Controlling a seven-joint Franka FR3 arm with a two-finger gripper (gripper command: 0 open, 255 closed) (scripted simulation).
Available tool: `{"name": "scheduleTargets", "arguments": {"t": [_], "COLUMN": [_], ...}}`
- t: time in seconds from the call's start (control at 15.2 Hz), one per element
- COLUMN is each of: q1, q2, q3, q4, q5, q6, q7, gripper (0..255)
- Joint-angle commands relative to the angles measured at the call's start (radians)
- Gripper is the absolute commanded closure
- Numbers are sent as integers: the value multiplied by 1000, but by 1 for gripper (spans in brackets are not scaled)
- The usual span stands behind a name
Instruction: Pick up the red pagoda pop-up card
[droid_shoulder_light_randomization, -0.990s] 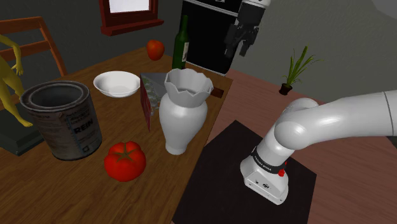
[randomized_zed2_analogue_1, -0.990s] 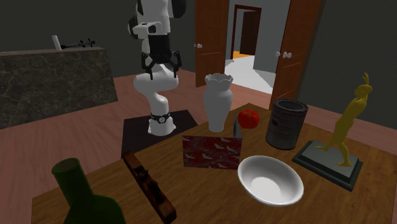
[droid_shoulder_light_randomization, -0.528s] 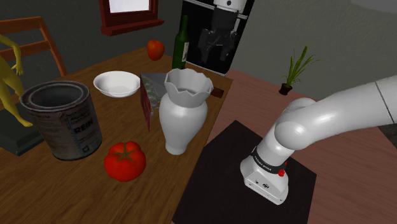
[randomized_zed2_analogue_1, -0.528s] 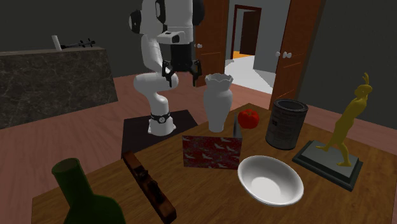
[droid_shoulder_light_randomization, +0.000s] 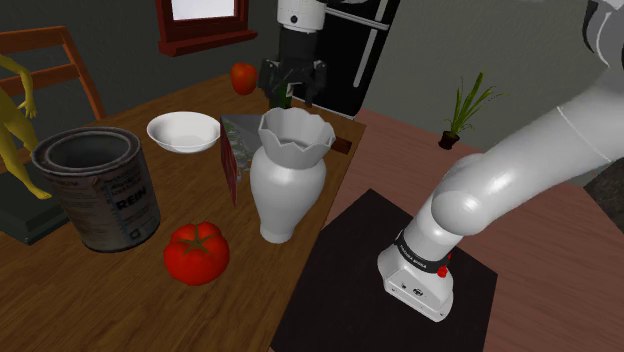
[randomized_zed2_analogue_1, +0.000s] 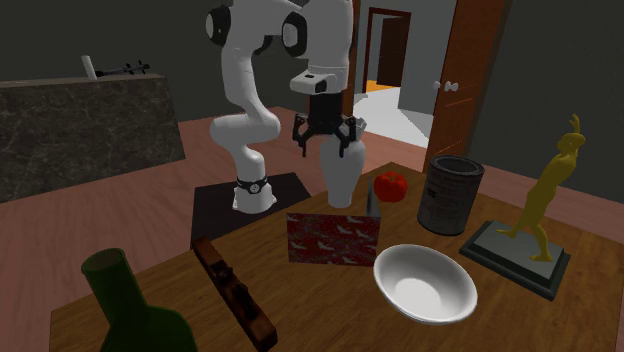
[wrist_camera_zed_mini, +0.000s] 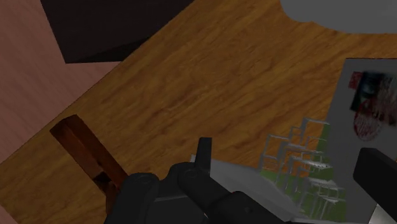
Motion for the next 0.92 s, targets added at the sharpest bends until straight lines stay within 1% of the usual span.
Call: {"name": "scheduleTargets", "arguments": {"t": [0.0,0.4,0.66,0.86], "q1": [-2,7,36,38], "q2": [79,330,503,513], "q3": [34,110,131,128], "q4": [51,227,371,342], "q5": [-11,-83,-150,-154], "q6": [21,59,57,95], "q7": [66,264,387,390], "gripper": [0,0,0,0]}}
